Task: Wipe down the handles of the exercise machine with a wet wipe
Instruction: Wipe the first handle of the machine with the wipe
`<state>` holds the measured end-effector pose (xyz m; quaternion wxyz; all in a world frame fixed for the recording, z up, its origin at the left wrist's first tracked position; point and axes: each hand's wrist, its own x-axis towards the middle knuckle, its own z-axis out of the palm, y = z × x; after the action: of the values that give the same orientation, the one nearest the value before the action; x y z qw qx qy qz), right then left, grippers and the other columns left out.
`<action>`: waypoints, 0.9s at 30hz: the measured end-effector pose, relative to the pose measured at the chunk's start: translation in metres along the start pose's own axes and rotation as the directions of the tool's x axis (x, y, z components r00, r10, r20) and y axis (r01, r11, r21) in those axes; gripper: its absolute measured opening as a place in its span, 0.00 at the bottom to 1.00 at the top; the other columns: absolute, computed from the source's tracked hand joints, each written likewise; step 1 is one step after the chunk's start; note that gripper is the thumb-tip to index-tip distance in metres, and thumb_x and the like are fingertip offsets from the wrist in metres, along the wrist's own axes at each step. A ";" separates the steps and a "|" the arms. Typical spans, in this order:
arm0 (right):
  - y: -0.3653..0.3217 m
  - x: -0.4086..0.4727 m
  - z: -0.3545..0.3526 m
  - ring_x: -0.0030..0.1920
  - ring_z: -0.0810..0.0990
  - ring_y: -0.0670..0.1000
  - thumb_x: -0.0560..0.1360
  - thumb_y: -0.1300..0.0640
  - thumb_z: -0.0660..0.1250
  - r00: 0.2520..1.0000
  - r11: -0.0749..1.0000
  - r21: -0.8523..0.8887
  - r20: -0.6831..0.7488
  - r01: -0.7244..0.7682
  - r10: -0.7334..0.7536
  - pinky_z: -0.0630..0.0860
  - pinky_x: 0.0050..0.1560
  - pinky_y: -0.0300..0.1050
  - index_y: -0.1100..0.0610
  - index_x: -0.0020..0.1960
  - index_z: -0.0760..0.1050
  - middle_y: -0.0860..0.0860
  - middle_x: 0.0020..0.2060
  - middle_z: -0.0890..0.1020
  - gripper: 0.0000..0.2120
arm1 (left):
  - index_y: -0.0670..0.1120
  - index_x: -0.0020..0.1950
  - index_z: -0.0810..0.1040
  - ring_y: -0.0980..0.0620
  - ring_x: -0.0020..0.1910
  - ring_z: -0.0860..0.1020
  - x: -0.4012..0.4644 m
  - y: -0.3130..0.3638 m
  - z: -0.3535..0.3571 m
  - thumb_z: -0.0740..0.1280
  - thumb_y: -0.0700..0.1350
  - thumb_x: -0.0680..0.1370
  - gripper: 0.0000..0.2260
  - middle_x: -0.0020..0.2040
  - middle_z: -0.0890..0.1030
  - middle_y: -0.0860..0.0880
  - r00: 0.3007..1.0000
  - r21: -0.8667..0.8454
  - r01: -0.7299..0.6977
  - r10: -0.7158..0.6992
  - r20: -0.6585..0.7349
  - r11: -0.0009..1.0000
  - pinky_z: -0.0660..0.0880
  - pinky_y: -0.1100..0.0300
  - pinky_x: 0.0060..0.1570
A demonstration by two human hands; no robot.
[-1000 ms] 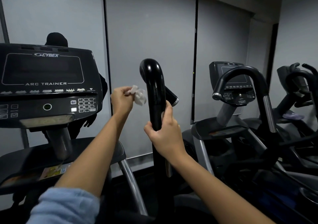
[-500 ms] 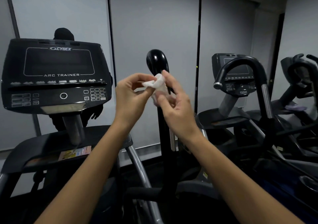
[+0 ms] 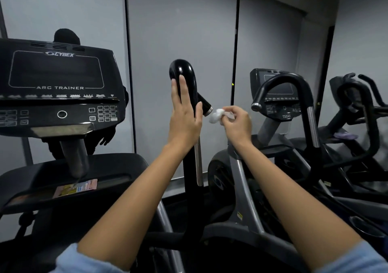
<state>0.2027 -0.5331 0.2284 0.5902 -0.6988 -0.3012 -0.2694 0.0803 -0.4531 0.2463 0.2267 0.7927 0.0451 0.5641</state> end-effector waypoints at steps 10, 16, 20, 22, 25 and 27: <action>0.006 0.055 0.063 0.39 0.76 0.47 0.73 0.63 0.64 0.908 0.875 -0.244 0.154 0.418 -0.390 0.76 0.40 0.43 0.60 0.43 0.79 0.48 0.42 0.79 0.05 | 0.48 0.77 0.43 0.53 0.74 0.56 0.002 -0.014 0.013 0.56 0.46 0.81 0.29 0.78 0.45 0.47 0.992 -0.027 -0.072 0.069 -0.106 0.997 0.59 0.69 0.60; 0.034 0.051 0.062 0.39 0.71 0.49 0.74 0.65 0.65 0.770 0.650 -0.430 0.208 0.626 -0.604 0.72 0.37 0.40 0.61 0.44 0.75 0.52 0.41 0.75 0.01 | 0.46 0.77 0.44 0.52 0.75 0.54 0.003 -0.014 0.013 0.56 0.45 0.81 0.29 0.78 0.46 0.45 0.992 -0.024 -0.059 0.056 -0.111 0.998 0.54 0.73 0.60; 0.053 0.040 0.044 0.33 0.76 0.56 0.62 0.72 0.75 0.759 0.565 -0.520 0.313 0.640 -0.571 0.75 0.25 0.44 0.62 0.35 0.76 0.55 0.35 0.77 0.10 | 0.46 0.77 0.43 0.50 0.75 0.56 0.001 -0.011 0.012 0.56 0.45 0.81 0.29 0.78 0.46 0.45 0.994 -0.007 -0.049 0.048 -0.100 0.999 0.56 0.71 0.58; 0.046 0.035 0.043 0.31 0.76 0.54 0.60 0.73 0.75 0.742 0.540 -0.539 0.281 0.646 -0.608 0.73 0.22 0.42 0.61 0.35 0.76 0.54 0.33 0.77 0.12 | 0.46 0.77 0.44 0.50 0.75 0.55 0.001 -0.011 0.013 0.56 0.45 0.81 0.29 0.78 0.46 0.45 0.994 -0.003 -0.046 0.046 -0.102 0.999 0.55 0.73 0.58; 0.030 0.039 0.058 0.32 0.77 0.53 0.57 0.75 0.74 0.660 0.438 -0.538 0.333 0.720 -0.674 0.73 0.21 0.41 0.62 0.38 0.77 0.55 0.35 0.78 0.14 | 0.46 0.77 0.44 0.50 0.75 0.56 0.001 -0.011 0.013 0.56 0.45 0.81 0.29 0.78 0.47 0.45 0.993 -0.008 -0.051 0.050 -0.106 0.999 0.56 0.72 0.59; 0.032 0.043 0.070 0.35 0.78 0.52 0.59 0.75 0.73 0.622 0.344 -0.575 0.401 0.742 -0.672 0.77 0.24 0.41 0.63 0.40 0.79 0.55 0.39 0.79 0.13 | 0.47 0.77 0.44 0.51 0.75 0.56 0.000 -0.012 0.013 0.56 0.46 0.81 0.29 0.78 0.46 0.46 0.994 -0.020 -0.045 0.043 -0.099 0.999 0.58 0.70 0.60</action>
<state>0.2573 -0.4631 0.2277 0.0902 -0.6762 -0.4747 -0.5561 0.0947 -0.4463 0.2381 0.2205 0.7622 0.0323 0.6078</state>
